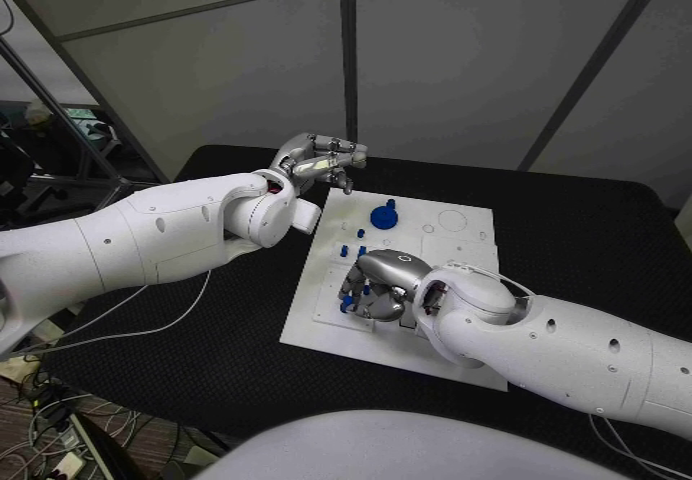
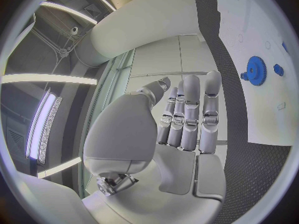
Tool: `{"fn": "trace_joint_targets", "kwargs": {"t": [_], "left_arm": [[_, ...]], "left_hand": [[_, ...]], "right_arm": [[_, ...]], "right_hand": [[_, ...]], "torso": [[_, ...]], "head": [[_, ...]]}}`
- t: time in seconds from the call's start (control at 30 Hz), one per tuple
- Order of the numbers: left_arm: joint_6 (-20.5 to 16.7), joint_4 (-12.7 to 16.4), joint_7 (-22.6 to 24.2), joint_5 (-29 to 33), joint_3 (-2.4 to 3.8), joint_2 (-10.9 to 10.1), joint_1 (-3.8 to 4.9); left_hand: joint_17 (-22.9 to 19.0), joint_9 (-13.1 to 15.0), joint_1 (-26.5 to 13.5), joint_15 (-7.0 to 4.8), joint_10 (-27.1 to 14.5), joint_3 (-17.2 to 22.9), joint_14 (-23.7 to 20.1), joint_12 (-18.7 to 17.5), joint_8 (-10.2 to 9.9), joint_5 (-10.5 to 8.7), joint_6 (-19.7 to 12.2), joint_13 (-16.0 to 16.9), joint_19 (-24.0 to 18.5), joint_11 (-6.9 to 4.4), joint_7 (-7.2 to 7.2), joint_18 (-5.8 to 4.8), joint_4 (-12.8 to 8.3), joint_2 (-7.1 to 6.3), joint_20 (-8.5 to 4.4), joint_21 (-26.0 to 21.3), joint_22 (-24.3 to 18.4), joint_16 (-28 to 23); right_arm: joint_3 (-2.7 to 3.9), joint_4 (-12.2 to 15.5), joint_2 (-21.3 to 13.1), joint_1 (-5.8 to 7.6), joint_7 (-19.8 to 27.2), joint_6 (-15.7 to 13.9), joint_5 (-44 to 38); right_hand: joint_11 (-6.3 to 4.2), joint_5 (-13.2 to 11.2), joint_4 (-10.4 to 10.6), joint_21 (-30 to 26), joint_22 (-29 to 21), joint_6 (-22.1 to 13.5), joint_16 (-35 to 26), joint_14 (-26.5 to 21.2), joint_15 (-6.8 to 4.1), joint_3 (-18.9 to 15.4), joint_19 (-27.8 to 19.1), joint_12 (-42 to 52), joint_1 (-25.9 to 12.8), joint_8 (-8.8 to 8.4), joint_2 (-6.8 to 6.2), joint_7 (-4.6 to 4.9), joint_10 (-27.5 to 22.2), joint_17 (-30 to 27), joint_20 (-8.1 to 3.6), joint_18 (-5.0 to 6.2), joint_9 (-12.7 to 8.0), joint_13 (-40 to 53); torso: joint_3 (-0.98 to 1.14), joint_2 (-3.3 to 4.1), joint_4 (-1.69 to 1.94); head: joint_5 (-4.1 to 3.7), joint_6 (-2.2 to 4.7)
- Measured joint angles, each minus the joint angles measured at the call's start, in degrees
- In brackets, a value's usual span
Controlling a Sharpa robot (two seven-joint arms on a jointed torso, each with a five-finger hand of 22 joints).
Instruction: Assemble the parts on the task board
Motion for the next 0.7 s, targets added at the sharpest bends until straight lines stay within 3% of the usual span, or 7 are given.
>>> {"fn": "trace_joint_targets", "kwargs": {"t": [0.13,0.33,0.43,0.57,0.7], "left_arm": [[0.0,0.0,0.0,0.0,0.00,-0.1,0.00],[0.1,0.0,0.0,0.0,0.00,-0.1,0.00],[0.1,0.0,-0.1,0.0,0.00,-0.1,0.00],[0.2,0.0,-0.1,0.0,0.00,-0.1,0.00],[0.2,0.0,-0.1,0.0,0.00,-0.1,0.00]], "left_hand": [[0.0,0.0,0.0,0.00,0.0,0.0,0.0,0.0,0.0,0.00,0.0,0.0,0.0,0.00,0.00,0.00,0.0,0.00,0.00,0.0,0.0,0.0],[0.0,0.0,0.0,0.00,0.0,0.0,0.0,0.0,0.0,0.00,0.0,0.0,0.0,0.00,0.00,0.00,0.0,0.00,0.00,0.0,0.0,0.0],[0.0,0.0,0.3,0.00,0.0,0.0,0.0,0.0,0.0,0.00,0.0,0.0,0.0,0.00,0.00,0.00,0.0,0.30,0.00,0.0,-0.1,0.0],[-0.1,0.0,0.3,0.00,0.0,0.0,0.0,0.0,0.0,0.00,0.0,0.0,0.0,0.00,0.00,0.00,0.0,0.30,0.00,0.0,-0.1,0.0],[-0.1,0.0,0.3,0.00,0.0,0.0,0.0,0.0,0.0,0.00,0.0,0.0,0.0,0.00,0.00,0.00,0.0,0.30,0.00,0.0,-0.1,0.0]], "right_arm": [[-0.54,0.2,0.2,0.15,-0.4,-0.5,-1.2],[-0.96,0.4,0.3,0.12,-1.1,-1.0,-2.5],[-1.35,0.2,0.2,-0.24,-1.7,-0.9,-3.1],[-1.34,0.4,0.2,-0.26,-2.3,-1.1,-3.7],[-1.39,0.9,0.2,-0.26,-2.7,-1.7,-4.3]], "right_hand": [[0.21,0.1,0.0,0.0,0.0,0.0,0.0,0.0,0.00,0.0,0.0,-0.4,0.0,-0.14,0.00,0.01,-0.2,0.0,0.00,0.00,-0.1,-0.1],[0.72,0.2,0.0,0.0,0.0,-2.7,0.0,0.0,0.00,0.0,-0.2,-1.3,-0.4,-1.78,-0.40,0.96,-0.7,-0.1,0.22,0.01,-0.6,-0.1],[0.72,0.1,0.3,0.0,0.0,-6.7,0.0,0.0,0.00,0.3,-0.4,-1.6,-1.0,-2.38,-0.94,0.74,-0.7,-0.1,0.43,0.01,-1.1,-0.1],[0.27,0.1,0.4,0.0,0.0,-12.1,0.0,0.0,0.00,0.4,-0.4,-2.0,-1.5,-2.38,-1.44,0.46,-0.3,-0.2,0.43,0.00,-1.1,0.0],[-0.16,0.1,0.4,0.0,0.0,-18.7,0.0,0.0,-0.42,0.4,-0.6,-2.0,-1.8,-2.56,-1.74,-0.50,0.2,-0.2,0.16,0.01,-1.3,0.1]], "torso": [[0.01,0.00,-0.03],[0.01,-0.01,-0.04],[0.00,-0.03,-0.04],[0.00,-0.04,-0.03],[0.02,-0.04,-0.03]], "head": [[0.09,-0.01],[-0.01,-0.01],[-0.01,-0.08],[0.03,-0.09],[0.07,0.05]]}}
